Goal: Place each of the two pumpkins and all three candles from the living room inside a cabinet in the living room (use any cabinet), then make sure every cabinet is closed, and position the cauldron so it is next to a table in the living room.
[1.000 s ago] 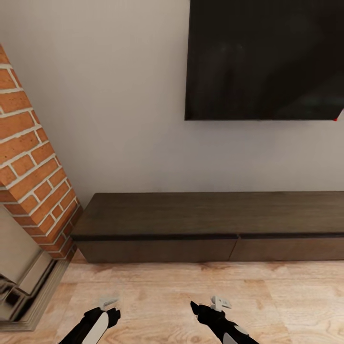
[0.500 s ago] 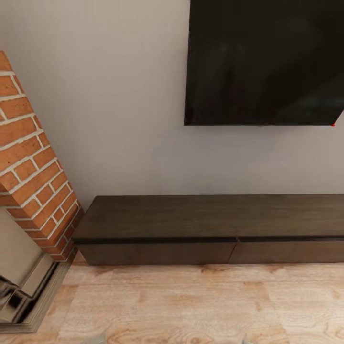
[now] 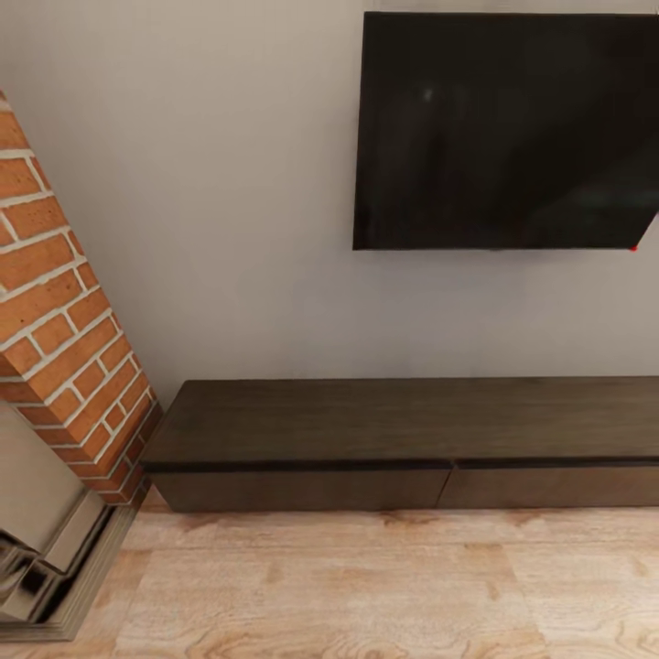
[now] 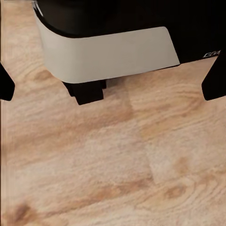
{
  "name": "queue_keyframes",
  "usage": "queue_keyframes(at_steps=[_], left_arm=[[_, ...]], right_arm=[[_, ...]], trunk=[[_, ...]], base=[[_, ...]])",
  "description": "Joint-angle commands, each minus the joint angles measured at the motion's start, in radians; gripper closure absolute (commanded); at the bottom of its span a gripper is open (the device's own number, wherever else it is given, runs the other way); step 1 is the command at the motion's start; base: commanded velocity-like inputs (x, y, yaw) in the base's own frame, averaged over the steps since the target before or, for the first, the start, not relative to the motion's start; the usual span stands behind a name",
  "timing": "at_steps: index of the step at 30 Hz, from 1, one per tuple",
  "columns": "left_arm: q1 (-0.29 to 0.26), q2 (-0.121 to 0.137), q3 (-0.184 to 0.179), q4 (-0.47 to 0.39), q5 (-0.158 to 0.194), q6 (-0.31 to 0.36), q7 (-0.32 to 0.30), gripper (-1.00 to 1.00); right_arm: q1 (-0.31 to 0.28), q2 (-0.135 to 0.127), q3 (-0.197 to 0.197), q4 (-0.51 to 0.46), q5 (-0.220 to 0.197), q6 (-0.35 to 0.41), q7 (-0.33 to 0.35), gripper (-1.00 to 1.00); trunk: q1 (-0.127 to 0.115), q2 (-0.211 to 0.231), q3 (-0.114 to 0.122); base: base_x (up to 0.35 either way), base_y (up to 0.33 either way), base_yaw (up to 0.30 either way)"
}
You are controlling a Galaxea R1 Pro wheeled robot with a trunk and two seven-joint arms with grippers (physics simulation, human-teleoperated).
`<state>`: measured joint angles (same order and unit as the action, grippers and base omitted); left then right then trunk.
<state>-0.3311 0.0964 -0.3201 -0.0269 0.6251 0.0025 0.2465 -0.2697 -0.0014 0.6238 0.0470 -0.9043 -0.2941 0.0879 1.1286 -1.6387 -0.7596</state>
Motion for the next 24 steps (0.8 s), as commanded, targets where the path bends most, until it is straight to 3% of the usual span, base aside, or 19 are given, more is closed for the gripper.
queue_keyframes(at_steps=[1,5,11,19,24], left_arm=[[0.000,0.000,-0.009,-0.001,0.008,0.000,0.004,-1.00],[0.000,0.000,-0.009,-0.001,0.008,0.000,0.004,-1.00],[0.022,-0.001,-0.013,-0.001,0.010,-0.007,0.004,-1.00],[0.031,0.000,-0.014,0.001,0.019,-0.008,0.015,-1.00],[0.032,-0.002,-0.025,0.001,-0.018,-0.008,0.010,-1.00]], right_arm=[[-0.001,0.001,0.005,0.004,-0.010,-0.005,0.008,-1.00],[-0.001,0.001,0.005,0.004,-0.010,-0.005,0.008,-1.00],[0.000,0.001,0.006,0.004,-0.007,-0.025,-0.086,-1.00],[0.000,0.006,0.008,0.002,-0.004,-0.025,-0.100,-1.00],[0.000,0.007,0.008,0.002,-0.006,-0.024,-0.100,-1.00]], trunk=[[-0.004,0.007,0.002],[-0.019,0.035,0.015],[-0.019,0.035,0.015],[-0.019,0.035,0.015],[-0.035,0.063,0.028]], base=[[0.000,0.000,0.000],[0.000,0.000,0.000],[0.000,0.000,0.000],[0.000,0.000,0.000],[0.000,0.000,0.000]])
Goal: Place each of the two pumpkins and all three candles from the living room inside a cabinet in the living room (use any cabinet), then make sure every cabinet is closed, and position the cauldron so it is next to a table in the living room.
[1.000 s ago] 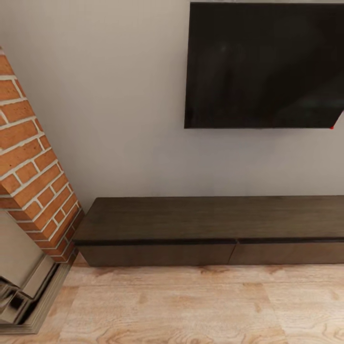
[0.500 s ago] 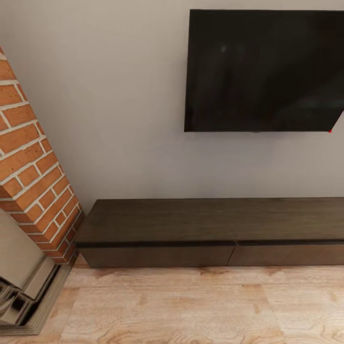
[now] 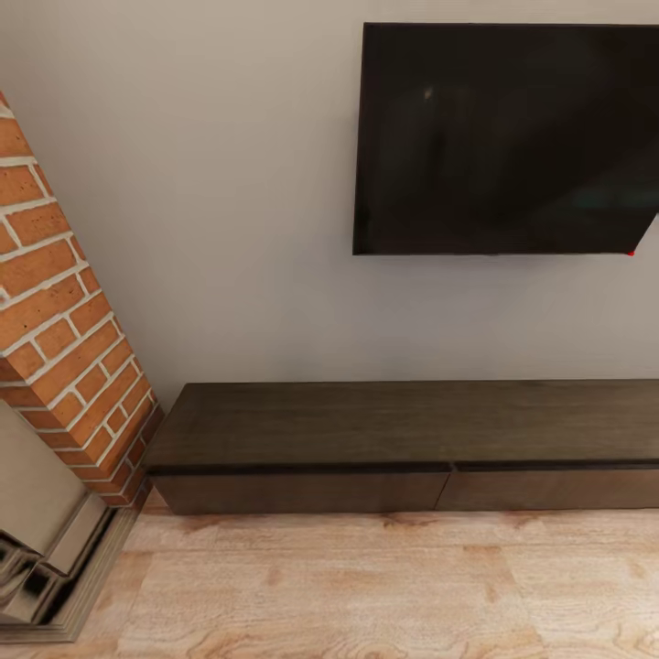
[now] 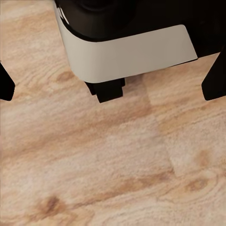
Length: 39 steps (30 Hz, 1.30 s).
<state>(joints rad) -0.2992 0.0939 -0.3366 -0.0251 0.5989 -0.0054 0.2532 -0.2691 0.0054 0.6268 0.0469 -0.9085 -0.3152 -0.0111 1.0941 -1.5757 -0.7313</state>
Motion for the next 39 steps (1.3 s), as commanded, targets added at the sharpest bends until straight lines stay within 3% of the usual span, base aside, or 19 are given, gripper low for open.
queue_keyframes(at_steps=[1,5,12,16,19,24,33,39], left_arm=[[0.000,-0.001,-0.010,0.000,-0.005,-0.001,0.002,-1.00],[0.005,-0.006,-0.013,0.001,-0.034,0.000,-0.001,-1.00],[0.017,-0.009,-0.016,0.002,-0.043,0.013,-0.027,-1.00],[0.019,-0.002,-0.034,0.002,-0.059,0.063,-0.161,-1.00],[0.034,0.000,-0.047,0.004,-0.093,0.079,-0.205,-1.00],[0.052,-0.002,-0.050,0.005,-0.131,0.078,-0.214,-1.00],[0.055,-0.002,-0.050,0.004,-0.137,0.076,-0.215,-1.00],[0.058,-0.002,-0.049,0.004,-0.138,0.070,-0.213,-1.00]], right_arm=[[-0.001,-0.001,0.005,0.002,-0.002,-0.003,-0.001,-1.00],[-0.001,-0.003,0.004,0.002,-0.002,-0.005,-0.001,-1.00],[-0.001,0.001,0.005,0.002,-0.001,-0.004,-0.001,-1.00],[-0.001,0.002,0.005,0.002,-0.003,-0.003,0.001,-1.00],[-0.001,0.001,0.005,0.003,-0.004,0.002,0.002,-1.00],[-0.001,0.002,0.005,0.003,-0.003,0.004,0.007,-1.00],[-0.001,0.002,0.004,0.004,0.001,0.013,0.002,-1.00],[-0.001,0.002,0.004,0.004,0.000,0.028,-0.001,-1.00]], trunk=[[-0.004,0.007,0.002],[-0.019,0.035,0.015],[-0.046,0.084,0.037],[-0.062,0.112,0.049],[-0.073,0.133,0.059],[-0.092,0.168,0.075],[-0.127,0.231,0.103],[-0.127,0.231,0.103]], base=[[0.000,0.000,0.000],[0.000,0.000,0.000],[0.000,0.000,0.000],[0.000,0.000,0.000],[0.000,0.000,0.000],[0.000,0.000,0.000],[0.000,0.000,0.000],[0.000,0.000,0.000]])
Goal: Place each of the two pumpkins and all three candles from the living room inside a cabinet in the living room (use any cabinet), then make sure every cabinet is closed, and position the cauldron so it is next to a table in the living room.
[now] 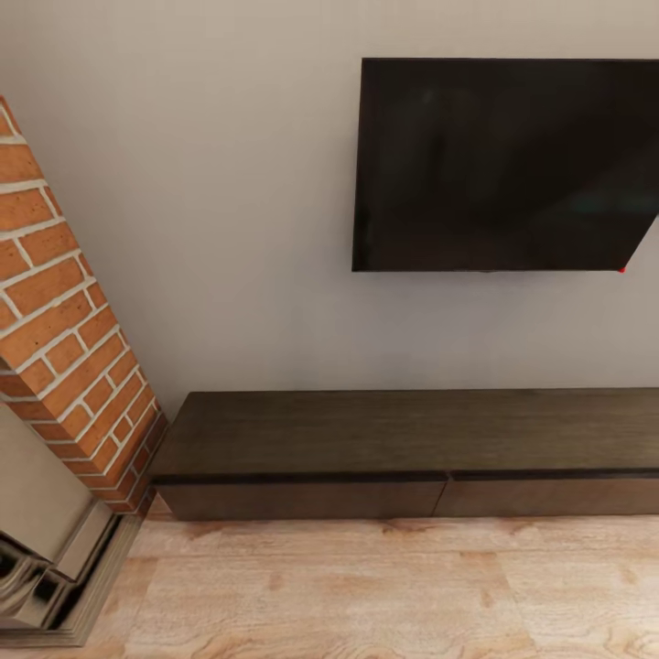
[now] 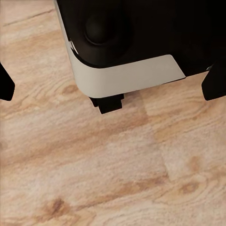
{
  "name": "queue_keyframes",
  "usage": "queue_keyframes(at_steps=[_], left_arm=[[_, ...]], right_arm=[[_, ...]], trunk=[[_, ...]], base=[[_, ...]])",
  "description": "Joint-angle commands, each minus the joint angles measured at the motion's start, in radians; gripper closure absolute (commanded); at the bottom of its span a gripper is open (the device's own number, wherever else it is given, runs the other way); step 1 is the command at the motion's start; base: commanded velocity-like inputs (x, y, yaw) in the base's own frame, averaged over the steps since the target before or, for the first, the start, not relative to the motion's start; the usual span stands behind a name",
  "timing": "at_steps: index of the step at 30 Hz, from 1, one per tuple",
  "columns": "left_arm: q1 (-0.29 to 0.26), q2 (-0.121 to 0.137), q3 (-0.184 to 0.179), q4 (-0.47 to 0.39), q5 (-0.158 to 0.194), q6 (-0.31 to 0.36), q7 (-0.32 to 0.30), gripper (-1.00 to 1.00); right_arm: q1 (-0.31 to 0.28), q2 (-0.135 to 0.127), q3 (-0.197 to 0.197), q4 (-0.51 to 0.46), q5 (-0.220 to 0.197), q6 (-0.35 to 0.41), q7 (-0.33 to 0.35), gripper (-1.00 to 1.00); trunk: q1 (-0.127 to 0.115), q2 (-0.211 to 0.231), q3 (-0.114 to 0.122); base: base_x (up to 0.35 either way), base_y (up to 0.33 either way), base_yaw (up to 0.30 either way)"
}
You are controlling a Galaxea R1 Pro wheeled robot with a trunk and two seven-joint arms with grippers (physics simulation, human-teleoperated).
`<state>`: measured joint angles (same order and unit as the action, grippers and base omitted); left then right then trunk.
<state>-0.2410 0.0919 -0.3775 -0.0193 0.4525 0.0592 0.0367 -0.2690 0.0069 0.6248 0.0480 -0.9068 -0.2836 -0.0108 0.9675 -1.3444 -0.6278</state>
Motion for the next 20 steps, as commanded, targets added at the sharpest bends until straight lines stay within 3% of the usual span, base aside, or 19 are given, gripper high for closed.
queue_keyframes(at_steps=[1,10,20], left_arm=[[0.000,0.001,-0.008,-0.002,0.009,0.005,0.003,-1.00],[0.000,-0.014,-0.006,-0.002,0.011,0.004,0.002,-1.00],[0.000,-0.013,-0.005,-0.002,0.011,0.004,0.002,-1.00]], right_arm=[[-0.001,0.001,0.006,0.003,-0.002,-0.003,-0.001,-1.00],[-0.001,-0.003,0.006,0.001,-0.002,-0.013,-0.001,-1.00],[-0.001,-0.001,0.006,0.001,0.000,-0.013,-0.001,-1.00]], trunk=[[0.000,0.000,-0.001],[0.000,0.000,-0.001],[0.000,0.000,-0.001]], base=[[0.000,0.000,0.000],[0.000,0.000,0.000],[0.000,0.000,0.000]])
